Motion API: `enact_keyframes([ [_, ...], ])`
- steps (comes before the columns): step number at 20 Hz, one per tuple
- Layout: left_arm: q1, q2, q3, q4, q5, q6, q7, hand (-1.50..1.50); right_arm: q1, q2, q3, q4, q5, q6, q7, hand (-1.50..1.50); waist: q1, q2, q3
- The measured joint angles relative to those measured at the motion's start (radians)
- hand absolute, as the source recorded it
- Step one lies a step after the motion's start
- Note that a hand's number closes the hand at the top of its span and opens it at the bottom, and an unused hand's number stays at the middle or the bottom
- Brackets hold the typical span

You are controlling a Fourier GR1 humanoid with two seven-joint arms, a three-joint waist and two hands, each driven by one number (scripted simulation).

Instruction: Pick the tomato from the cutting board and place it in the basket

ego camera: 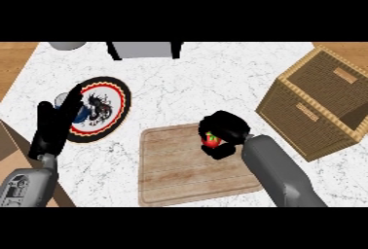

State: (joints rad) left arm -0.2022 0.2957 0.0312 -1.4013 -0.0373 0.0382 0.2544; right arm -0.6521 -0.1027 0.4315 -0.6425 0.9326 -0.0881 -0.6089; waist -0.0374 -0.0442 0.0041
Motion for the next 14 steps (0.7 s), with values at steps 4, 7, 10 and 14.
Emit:
enact_keyframes([
  [4,0.013,0.002,0.012,0.002,0.003,0.007,0.001,0.0,0.06,0.002,0.06,-0.099,0.098,-0.052,0.199,1.5,-0.023,-0.01,-0.003],
  [7,0.029,0.006,0.018,-0.012,0.005,0.007,0.0,0.0,0.144,0.004,0.085,-0.229,0.124,-0.05,0.314,1.5,-0.032,-0.008,-0.002],
  [10,0.034,0.006,0.026,-0.019,0.015,0.006,-0.004,0.0,0.245,0.017,0.089,-0.368,0.096,-0.01,0.39,1.5,-0.043,-0.003,-0.002],
  [14,0.036,0.003,0.025,-0.025,0.011,0.01,-0.004,0.0,0.35,0.043,0.08,-0.59,0.007,0.074,0.454,1.5,-0.051,0.006,-0.001],
])
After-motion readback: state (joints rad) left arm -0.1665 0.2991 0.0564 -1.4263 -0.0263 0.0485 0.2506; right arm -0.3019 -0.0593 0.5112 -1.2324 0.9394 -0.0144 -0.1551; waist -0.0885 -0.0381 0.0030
